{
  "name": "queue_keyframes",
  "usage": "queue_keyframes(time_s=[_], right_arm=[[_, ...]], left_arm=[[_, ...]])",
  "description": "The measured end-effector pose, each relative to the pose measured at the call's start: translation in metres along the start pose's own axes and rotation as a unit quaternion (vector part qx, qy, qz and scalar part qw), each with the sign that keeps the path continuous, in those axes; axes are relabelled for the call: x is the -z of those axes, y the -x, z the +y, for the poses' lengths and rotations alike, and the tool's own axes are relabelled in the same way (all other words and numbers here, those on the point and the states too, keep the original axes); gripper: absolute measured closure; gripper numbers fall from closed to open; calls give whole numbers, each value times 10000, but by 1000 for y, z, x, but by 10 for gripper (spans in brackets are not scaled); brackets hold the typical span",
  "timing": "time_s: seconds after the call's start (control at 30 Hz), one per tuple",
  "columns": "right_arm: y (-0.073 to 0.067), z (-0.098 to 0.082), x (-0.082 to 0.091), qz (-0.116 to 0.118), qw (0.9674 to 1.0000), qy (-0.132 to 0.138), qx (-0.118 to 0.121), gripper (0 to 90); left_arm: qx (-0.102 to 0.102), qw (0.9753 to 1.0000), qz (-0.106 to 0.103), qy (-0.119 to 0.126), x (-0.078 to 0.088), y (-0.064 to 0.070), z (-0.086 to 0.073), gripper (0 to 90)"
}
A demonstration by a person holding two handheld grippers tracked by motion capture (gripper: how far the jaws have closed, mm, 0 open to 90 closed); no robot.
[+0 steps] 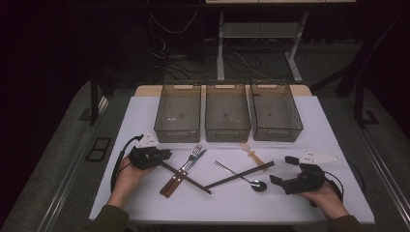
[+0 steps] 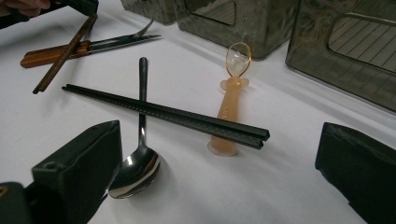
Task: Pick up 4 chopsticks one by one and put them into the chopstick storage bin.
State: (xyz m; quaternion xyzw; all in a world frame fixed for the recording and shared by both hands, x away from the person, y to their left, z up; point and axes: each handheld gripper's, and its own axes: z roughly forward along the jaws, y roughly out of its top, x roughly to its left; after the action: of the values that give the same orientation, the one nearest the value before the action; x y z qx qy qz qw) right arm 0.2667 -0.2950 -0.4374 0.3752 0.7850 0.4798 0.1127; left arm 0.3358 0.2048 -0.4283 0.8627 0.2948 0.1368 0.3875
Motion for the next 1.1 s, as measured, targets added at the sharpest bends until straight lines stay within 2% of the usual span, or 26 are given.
queue_keyframes(time_s=[0.1, 0.23, 0.47, 0.7, 1.1], right_arm=[[0, 0, 1, 2, 10000, -2, -5, 9], [0, 0, 0, 0, 10000, -16, 3, 9], [0, 0, 0, 1, 10000, -20, 14, 9], [0, 0, 0, 3, 10000, -29, 14, 9], [0, 0, 1, 5, 10000, -5, 9, 9]], left_arm=[[-29, 9998, 103, -177, 0, -1, 0, 890], [26, 9989, 273, -378, -1, -5, -3, 891], [66, 9965, 610, -562, -1, -14, -8, 891], [166, 9940, 795, -727, 1, -23, -14, 891], [217, 9927, 779, -899, 4, -24, -16, 892]])
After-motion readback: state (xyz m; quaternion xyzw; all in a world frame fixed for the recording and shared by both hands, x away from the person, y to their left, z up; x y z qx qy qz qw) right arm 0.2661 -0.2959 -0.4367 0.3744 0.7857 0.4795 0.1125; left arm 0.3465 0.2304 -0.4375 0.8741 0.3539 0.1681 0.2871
